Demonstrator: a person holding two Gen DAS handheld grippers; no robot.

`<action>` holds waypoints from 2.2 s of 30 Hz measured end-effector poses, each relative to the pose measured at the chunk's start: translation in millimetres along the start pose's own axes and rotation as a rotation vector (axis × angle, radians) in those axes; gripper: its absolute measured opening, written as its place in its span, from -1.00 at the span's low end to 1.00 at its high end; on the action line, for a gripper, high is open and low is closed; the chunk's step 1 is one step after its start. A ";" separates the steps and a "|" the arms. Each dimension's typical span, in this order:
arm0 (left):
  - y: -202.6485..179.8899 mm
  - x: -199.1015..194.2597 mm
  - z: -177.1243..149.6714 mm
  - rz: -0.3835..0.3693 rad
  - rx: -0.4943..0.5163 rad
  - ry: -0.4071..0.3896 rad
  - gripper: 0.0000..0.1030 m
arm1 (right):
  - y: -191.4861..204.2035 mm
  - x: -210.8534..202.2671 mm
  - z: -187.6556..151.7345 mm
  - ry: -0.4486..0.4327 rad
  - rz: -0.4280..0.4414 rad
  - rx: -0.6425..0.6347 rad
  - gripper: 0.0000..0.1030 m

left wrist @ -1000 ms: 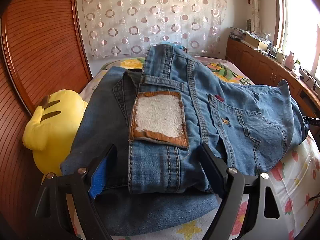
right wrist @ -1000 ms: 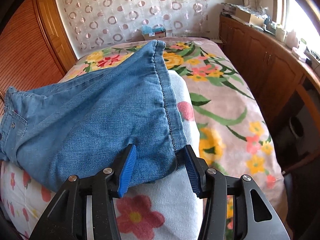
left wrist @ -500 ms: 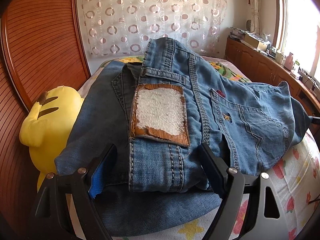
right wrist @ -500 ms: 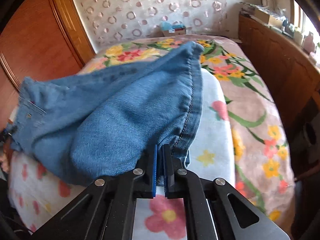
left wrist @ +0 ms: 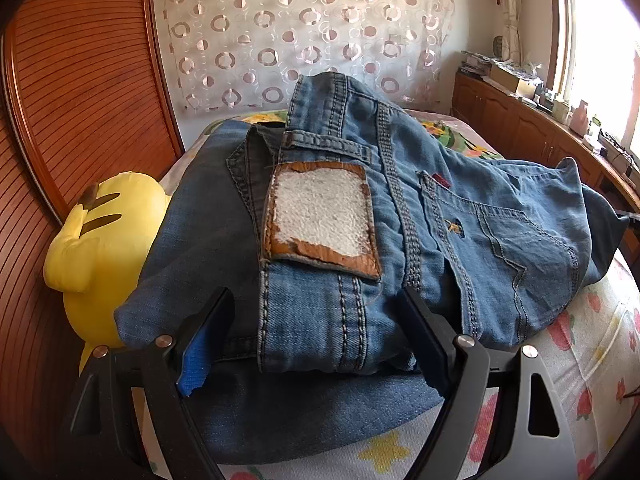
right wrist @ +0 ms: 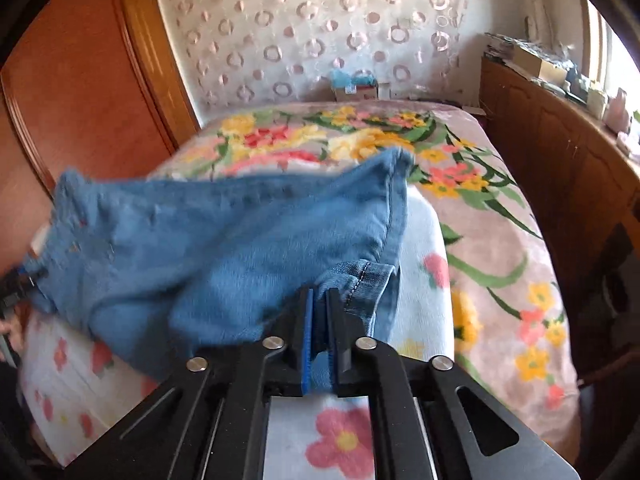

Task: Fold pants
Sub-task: 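Grasp the jeans near the white pocket patch with the left tool while the right tool holds the hem, then fold the jeans over again with both tools and lay them down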

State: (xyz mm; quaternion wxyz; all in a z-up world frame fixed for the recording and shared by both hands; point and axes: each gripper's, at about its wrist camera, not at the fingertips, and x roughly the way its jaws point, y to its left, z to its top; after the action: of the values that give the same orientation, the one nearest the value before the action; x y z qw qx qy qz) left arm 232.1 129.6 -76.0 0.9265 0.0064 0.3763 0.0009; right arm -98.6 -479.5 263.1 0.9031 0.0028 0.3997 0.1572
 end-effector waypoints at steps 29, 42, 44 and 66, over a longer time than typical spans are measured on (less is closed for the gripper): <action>2.4 -14.1 -3.0 0.001 -0.016 -0.011 0.63 | 72.5 8.7 -38.2 -0.030 -0.269 -0.373 0.09; 16.3 -25.5 -1.9 -0.010 -0.083 -0.062 0.47 | 71.1 22.8 -47.4 0.011 -0.221 -0.384 -0.78; 19.4 -24.9 -1.2 -0.019 -0.093 -0.061 0.37 | 71.6 19.9 -43.2 0.011 -0.223 -0.383 -0.78; -0.6 -94.1 20.9 -0.008 -0.019 -0.203 -0.77 | 72.3 -83.7 -35.9 -0.248 -0.282 -0.284 -0.83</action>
State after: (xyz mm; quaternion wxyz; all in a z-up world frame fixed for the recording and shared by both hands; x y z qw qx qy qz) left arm 179.2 128.2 4.6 0.9598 -0.0037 0.2807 0.0001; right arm -197.7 -439.1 308.5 0.9496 -0.1607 0.2561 0.0824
